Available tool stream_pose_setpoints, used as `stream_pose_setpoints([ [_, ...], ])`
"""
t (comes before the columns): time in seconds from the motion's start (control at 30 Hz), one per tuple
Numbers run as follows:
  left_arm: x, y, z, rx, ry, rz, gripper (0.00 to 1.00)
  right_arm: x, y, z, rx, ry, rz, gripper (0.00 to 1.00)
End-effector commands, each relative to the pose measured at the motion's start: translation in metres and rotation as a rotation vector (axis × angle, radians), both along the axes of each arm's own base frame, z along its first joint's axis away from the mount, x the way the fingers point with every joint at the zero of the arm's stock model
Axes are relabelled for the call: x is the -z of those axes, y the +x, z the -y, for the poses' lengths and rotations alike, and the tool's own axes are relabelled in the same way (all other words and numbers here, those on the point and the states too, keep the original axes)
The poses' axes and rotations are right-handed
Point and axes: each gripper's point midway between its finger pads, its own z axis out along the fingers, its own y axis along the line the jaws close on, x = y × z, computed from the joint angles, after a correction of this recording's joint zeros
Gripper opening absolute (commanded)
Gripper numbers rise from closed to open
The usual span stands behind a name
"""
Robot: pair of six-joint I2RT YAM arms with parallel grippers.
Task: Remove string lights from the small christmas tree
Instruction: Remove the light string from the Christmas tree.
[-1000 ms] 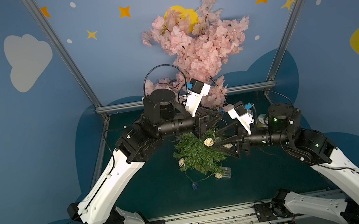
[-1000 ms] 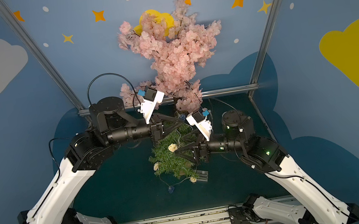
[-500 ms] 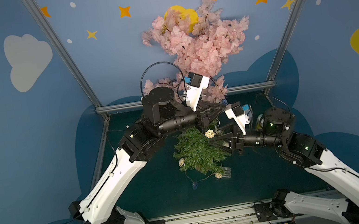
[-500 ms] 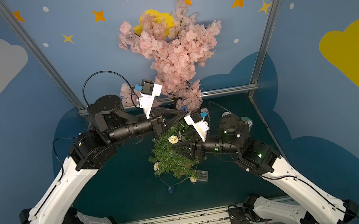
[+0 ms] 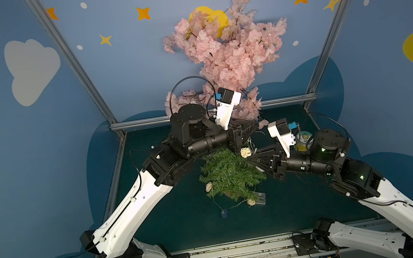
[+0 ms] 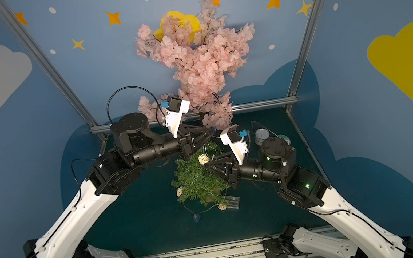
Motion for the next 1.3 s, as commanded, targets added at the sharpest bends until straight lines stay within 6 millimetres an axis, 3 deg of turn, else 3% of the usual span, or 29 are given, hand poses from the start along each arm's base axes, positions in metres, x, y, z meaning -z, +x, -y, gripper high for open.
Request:
stream_pose_setpoints([
  [0.0, -0.011, 0.002, -0.017, -0.074, -0.007, 0.04, 0.4, 0.003, 0.002, 0.011, 0.055, -0.024, 0.006, 0.1],
  [0.07, -0.006, 0.007, -0.024, -0.123, 0.014, 0.041, 0.61, 0.005, 0.003, 0.016, 0.078, -0.04, 0.008, 0.09],
  [0.1, -0.004, 0.009, -0.029, -0.153, 0.025, 0.04, 0.84, 0.006, 0.004, 0.02, 0.093, -0.054, 0.007, 0.1],
  [0.13, -0.002, 0.013, -0.037, -0.198, 0.037, 0.044, 0.99, 0.007, 0.006, 0.024, 0.116, -0.069, 0.007, 0.09],
  [0.3, 0.008, 0.023, -0.07, -0.356, 0.068, 0.061, 0.99, 0.013, 0.024, 0.054, 0.271, -0.161, -0.001, 0.06],
  [0.53, 0.028, 0.022, -0.105, -0.465, 0.135, 0.087, 0.99, 0.002, 0.048, 0.083, 0.421, -0.247, 0.025, 0.06],
  [0.73, 0.059, 0.021, -0.12, -0.493, 0.248, 0.096, 0.99, 0.001, 0.093, 0.11, 0.579, -0.351, -0.016, 0.05],
  [0.87, 0.075, 0.023, -0.126, -0.49, 0.309, 0.102, 0.99, -0.019, 0.13, 0.123, 0.633, -0.306, -0.056, 0.05],
  [1.0, 0.085, 0.023, -0.131, -0.471, 0.364, 0.114, 0.99, -0.05, 0.162, 0.121, 0.628, -0.238, -0.046, 0.05],
  [1.27, 0.089, 0.032, -0.141, -0.442, 0.39, 0.123, 0.99, -0.092, 0.213, 0.104, 0.596, -0.184, 0.02, 0.05],
])
